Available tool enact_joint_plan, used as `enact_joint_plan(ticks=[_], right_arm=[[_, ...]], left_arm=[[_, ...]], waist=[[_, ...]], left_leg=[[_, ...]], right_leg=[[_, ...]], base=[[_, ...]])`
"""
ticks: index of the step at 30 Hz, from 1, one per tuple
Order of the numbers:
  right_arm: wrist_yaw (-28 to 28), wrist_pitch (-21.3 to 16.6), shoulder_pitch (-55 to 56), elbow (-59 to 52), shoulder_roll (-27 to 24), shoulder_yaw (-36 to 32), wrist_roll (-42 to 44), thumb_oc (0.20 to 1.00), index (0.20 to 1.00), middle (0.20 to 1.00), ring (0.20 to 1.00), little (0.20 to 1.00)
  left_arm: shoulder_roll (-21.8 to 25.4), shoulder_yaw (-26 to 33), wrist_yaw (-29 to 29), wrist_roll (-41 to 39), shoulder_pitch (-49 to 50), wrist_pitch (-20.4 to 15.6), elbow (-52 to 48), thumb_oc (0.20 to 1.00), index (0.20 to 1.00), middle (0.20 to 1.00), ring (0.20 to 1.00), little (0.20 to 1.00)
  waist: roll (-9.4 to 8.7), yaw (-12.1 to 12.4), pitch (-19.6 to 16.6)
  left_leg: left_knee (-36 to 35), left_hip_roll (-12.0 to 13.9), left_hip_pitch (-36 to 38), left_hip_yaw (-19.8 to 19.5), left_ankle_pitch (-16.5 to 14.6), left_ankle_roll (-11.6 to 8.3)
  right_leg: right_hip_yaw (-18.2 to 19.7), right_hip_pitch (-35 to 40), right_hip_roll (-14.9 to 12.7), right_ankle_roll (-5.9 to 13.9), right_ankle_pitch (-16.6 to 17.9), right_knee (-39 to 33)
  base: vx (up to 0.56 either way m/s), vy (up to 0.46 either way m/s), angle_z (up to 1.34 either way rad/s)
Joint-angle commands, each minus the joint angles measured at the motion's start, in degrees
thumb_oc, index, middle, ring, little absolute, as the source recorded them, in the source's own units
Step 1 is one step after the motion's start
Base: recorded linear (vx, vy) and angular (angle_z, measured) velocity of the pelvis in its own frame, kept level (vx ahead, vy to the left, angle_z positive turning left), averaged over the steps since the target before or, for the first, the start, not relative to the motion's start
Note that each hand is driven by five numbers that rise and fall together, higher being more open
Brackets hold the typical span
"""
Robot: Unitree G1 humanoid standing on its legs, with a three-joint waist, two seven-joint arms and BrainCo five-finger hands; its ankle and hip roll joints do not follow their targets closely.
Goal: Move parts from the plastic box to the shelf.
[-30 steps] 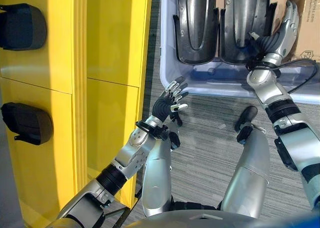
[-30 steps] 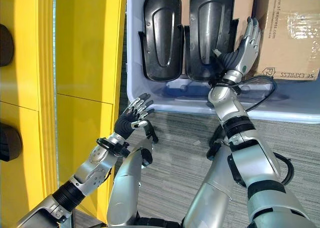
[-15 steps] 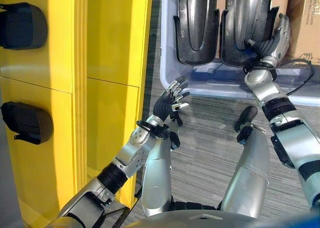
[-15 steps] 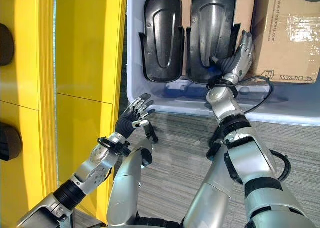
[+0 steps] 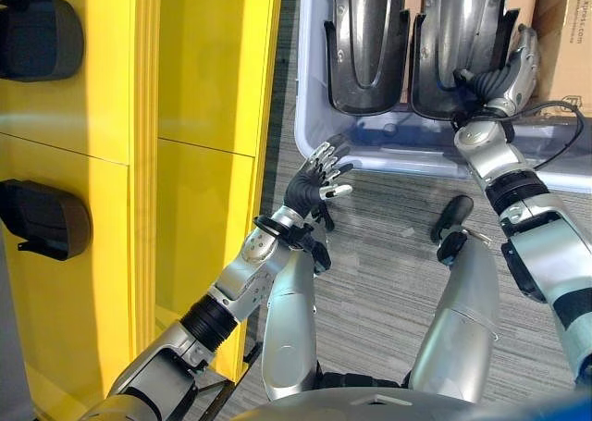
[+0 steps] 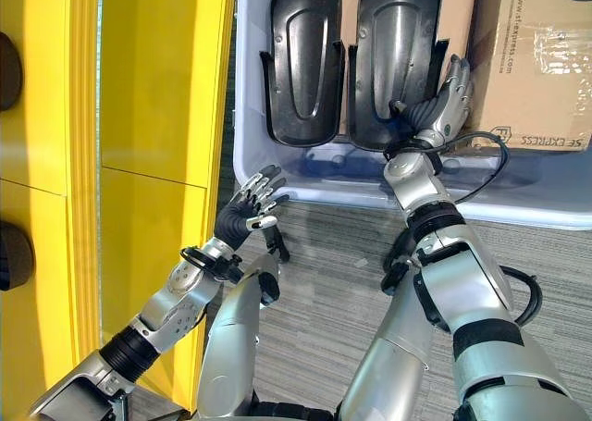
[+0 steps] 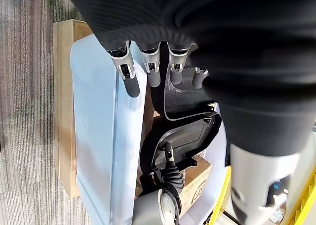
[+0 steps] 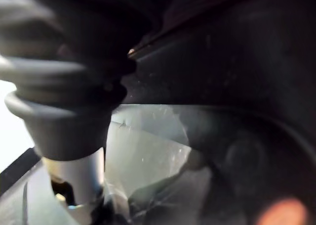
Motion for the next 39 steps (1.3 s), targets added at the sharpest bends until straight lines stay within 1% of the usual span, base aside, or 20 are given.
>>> enact_joint_plan(ticks=[1, 2, 4, 6, 7, 8, 9, 11, 13, 14, 16, 19, 25, 28, 30, 33, 35, 36, 37, 39], right_arm=[[11.14, 11.86, 3.19, 7.38, 1.23, 3.76, -4.34, 0.2, 0.2, 0.2, 0.2, 0.2], [11.54, 12.27, 3.09, 7.52, 1.24, 3.95, -4.75, 0.2, 0.2, 0.2, 0.2, 0.2], [12.76, 14.96, 3.46, 8.55, 1.13, 5.45, -7.56, 0.2, 0.2, 0.2, 0.2, 0.2], [13.74, 16.4, 3.48, 8.94, 0.86, 5.98, -13.61, 0.2, 0.2, 0.2, 0.2, 0.2], [15.06, 17.08, 3.48, 9.37, 0.36, 7.19, -18.5, 0.2, 0.2, 0.2, 0.2, 0.2], [15.11, 17.57, 3.4, 9.4, 0.25, 7.79, -19.56, 0.2, 0.2, 0.2, 0.2, 0.2], [15.41, 19.19, 3.1, 9.61, 0.06, 8.73, -21.01, 0.2, 0.2, 0.2, 0.2, 0.2], [15.69, 20.17, 2.97, 9.99, -0.04, 9.45, -21.84, 0.2, 0.2, 0.2, 0.2, 0.2], [14.16, 20.41, 3.25, 10.5, -0.05, 9.87, -17.98, 0.2, 0.2, 0.2, 0.2, 0.2], [10.86, 20.51, 3.9, 10.85, 0.25, 9.23, -10.49, 0.2, 0.2, 0.2, 0.2, 0.2], [7.08, 19.97, 4.94, 11.38, 0.86, 7.04, -5.18, 0.2, 0.2, 0.2, 0.2, 0.2], [5.02, 17.81, 6.99, 12.01, 1.26, 4.47, -6.3, 0.2, 0.2, 0.2, 0.2, 0.2], [2.28, 16.16, 9.97, 11.06, 2.31, 3.9, -5.45, 0.2, 0.2, 0.2, 0.2, 0.2], [-0.08, 14.14, 11.66, 10.24, 2.86, 3.87, -3.91, 0.2, 0.2, 0.2, 0.2, 0.2], [-2.51, 11.4, 12.63, 9.73, 3.22, 3.69, -2.45, 0.2, 0.2, 0.2, 0.2, 0.2], [-6.12, 5.29, 13.34, 8.19, 3.47, 2.99, -0.22, 0.2, 0.2, 0.2, 0.2, 0.2], [-8.71, 1.49, 13.99, 6.36, 3.83, 1.9, -0.2, 0.2, 0.2, 0.2, 0.2, 0.2], [-9.47, 0.53, 14.31, 5.66, 3.99, 1.49, -0.23, 0.2, 0.2, 0.2, 0.2, 0.2], [-11.68, -1.65, 14.98, 4.45, 4.25, 0.98, -0.79, 0.2, 0.2, 0.2, 0.2, 0.2], [-13.76, -3.02, 16.48, 2.58, 4.23, 0.33, -1.48, 0.2, 0.2, 0.2, 0.2, 0.2]], left_arm=[[-1.82, -1.16, -1.13, 1.47, -2.43, -1.2, -0.2, 1.0, 1.0, 1.0, 1.0, 1.0], [-1.87, -1.19, -1.11, 1.49, -2.48, -1.24, -0.13, 1.0, 1.0, 1.0, 1.0, 1.0], [-1.92, -1.31, -1.34, 1.49, -2.53, -1.53, 0.2, 1.0, 1.0, 1.0, 1.0, 1.0], [-1.9, -1.34, -1.65, 1.37, -2.51, -1.99, 0.37, 1.0, 1.0, 1.0, 1.0, 1.0], [-1.99, -1.35, -3.27, 0.28, -2.33, -3.34, 1.16, 1.0, 1.0, 1.0, 1.0, 1.0], [-2.02, -1.36, -3.69, -0.03, -2.33, -3.75, 1.21, 1.0, 1.0, 1.0, 1.0, 1.0], [-1.9, -1.4, -4.03, 0.3, -2.33, -4.16, 0.79, 1.0, 1.0, 1.0, 1.0, 1.0], [-1.6, -1.36, -4.41, 0.39, -2.27, -4.48, 0.83, 1.0, 1.0, 1.0, 1.0, 1.0], [-1.55, -1.34, -4.31, 0.33, -2.19, -4.92, 1.18, 1.0, 1.0, 1.0, 1.0, 1.0], [-1.81, -1.27, -3.62, 0.01, -2.23, -4.74, 1.26, 1.0, 1.0, 1.0, 1.0, 1.0], [-2.03, -1.15, -3.15, -0.32, -2.5, -4.53, 1.3, 1.0, 1.0, 1.0, 1.0, 1.0], [-2.16, -1.34, -2.81, 0.78, -2.59, -4.49, 1.61, 1.0, 1.0, 1.0, 1.0, 1.0], [-2.96, -1.73, -0.97, 1.51, -2.76, -5.69, 1.98, 1.0, 1.0, 1.0, 1.0, 1.0], [-3.05, -1.66, -0.3, 1.74, -2.54, -5.85, 1.7, 1.0, 1.0, 1.0, 1.0, 1.0], [-2.95, -1.52, -0.67, 1.53, -2.3, -6.04, 1.71, 1.0, 1.0, 1.0, 1.0, 1.0], [-2.78, -1.09, -0.65, 2.07, -1.83, -5.8, 1.28, 1.0, 1.0, 1.0, 1.0, 1.0], [-2.19, -0.7, -1.0, 1.17, -1.36, -5.39, 0.66, 1.0, 1.0, 1.0, 1.0, 1.0], [-1.97, -0.46, -1.07, 1.21, -1.14, -5.1, 0.33, 1.0, 1.0, 1.0, 1.0, 1.0], [-1.61, 0.04, -1.55, 1.56, -0.66, -4.79, -0.12, 1.0, 1.0, 1.0, 1.0, 1.0], [-1.34, 0.64, -2.07, 1.46, 0.65, -4.33, -0.93, 1.0, 1.0, 1.0, 1.0, 1.0]], waist=[[4.47, 1.52, 1.61], [4.47, 1.54, 1.61], [4.43, 1.73, 1.61], [4.44, 1.81, 1.61], [4.39, 1.9, 1.61], [4.42, 1.98, 1.61], [4.46, 2.25, 1.61], [4.49, 2.56, 1.61], [4.44, 2.68, 1.61], [4.36, 2.7, 1.61], [4.36, 2.58, 1.61], [4.51, 2.32, 1.61], [4.82, 1.67, 1.61], [4.9, 1.33, 1.61], [4.88, 1.13, 1.61], [4.81, 0.93, 1.61], [4.65, 0.72, 1.61], [4.55, 0.6, 1.61], [4.29, 0.32, 1.61], [3.95, -0.13, 1.61]], left_leg=[[5.57, -0.94, -4.55, 1.71, -10.02, -0.02], [5.57, -0.93, -4.57, 1.69, -10.0, -0.03], [5.61, -0.79, -4.74, 1.6, -9.94, 0.03], [5.82, -0.74, -4.91, 1.49, -9.99, 0.07], [5.8, -0.63, -5.01, 1.5, -9.91, 0.12], [5.83, -0.62, -5.12, 1.51, -9.9, 0.12], [5.92, -0.73, -5.29, 1.38, -9.92, 0.19], [6.17, -0.75, -5.6, 1.23, -9.98, 0.22], [6.33, -0.7, -5.94, 1.19, -9.98, 0.22], [6.56, -0.54, -6.45, 1.16, -10.01, 0.2], [6.82, -0.55, -7.3, 1.03, -10.15, 0.24], [6.98, -0.58, -8.41, 1.08, -10.11, 0.13], [7.1, -0.35, -9.85, 1.68, -9.98, -0.05], [6.91, -0.36, -9.57, 1.94, -9.89, 0.01], [6.68, -0.46, -9.08, 2.02, -9.85, 0.07], [5.38, -0.86, -7.53, 1.96, -9.42, 0.16], [4.15, -1.27, -5.9, 1.61, -9.14, 0.25], [3.59, -1.45, -5.07, 1.54, -9.02, 0.28], [2.53, -1.67, -3.37, 1.49, -8.72, 0.31], [1.43, -1.86, -1.0, 1.57, -8.6, 0.4]], right_leg=[[-1.94, 0.04, 4.76, 0.39, -6.33, 2.76], [-1.98, 0.06, 4.76, 0.4, -6.31, 2.74], [-2.2, 0.04, 4.64, 0.39, -6.31, 2.87], [-2.26, 0.0, 4.57, 0.39, -6.35, 3.02], [-2.33, -0.05, 4.52, 0.44, -6.3, 3.1], [-2.48, -0.06, 4.45, 0.53, -6.25, 3.03], [-2.81, 0.06, 4.36, 0.62, -6.11, 2.79], [-3.11, 0.06, 4.26, 0.65, -6.02, 2.75], [-3.31, -0.06, 4.27, 0.7, -5.93, 2.77], [-3.29, -0.39, 4.23, 0.7, -5.95, 2.89], [-3.11, -1.03, 4.32, 0.7, -6.0, 2.98], [-2.77, -2.06, 4.57, 0.82, -5.82, 2.95], [-2.18, -3.62, 4.7, 0.94, -5.59, 2.6], [-1.81, -3.56, 4.75, 0.98, -5.4, 2.25], [-1.59, -3.18, 4.89, 1.01, -5.27, 1.87], [-1.26, -1.77, 5.24, 1.26, -4.82, 0.61], [-0.95, -0.25, 5.55, 1.54, -4.47, -0.46], [-0.88, 0.48, 5.72, 1.66, -4.31, -0.96], [-0.79, 2.0, 6.02, 1.85, -3.85, -2.13], [-0.65, 4.1, 6.41, 2.06, -3.46, -3.56]], base=[[0.0, 0.0, 0.0], [0.0, 0.0, 0.0], [0.0, -0.01, 0.08], [0.01, -0.003, 0.07], [0.0, 0.0, 0.0], [0.0, 0.0, 0.0], [0.0, 0.0, 0.0], [-0.01, -0.029, 0.03], [0.0, -0.013, 0.02], [0.0, 0.0, 0.0], [0.0, 0.001, 0.04], [0.0, 0.007, 0.03], [0.0, 0.007, -0.01], [0.0, 0.0, 0.0], [0.0, 0.0, 0.0], [0.0, 0.0, 0.0], [-0.02, 0.021, -0.04], [-0.02, 0.023, -0.06], [-0.01, 0.026, -0.07], [0.0, 0.038, -0.09]])
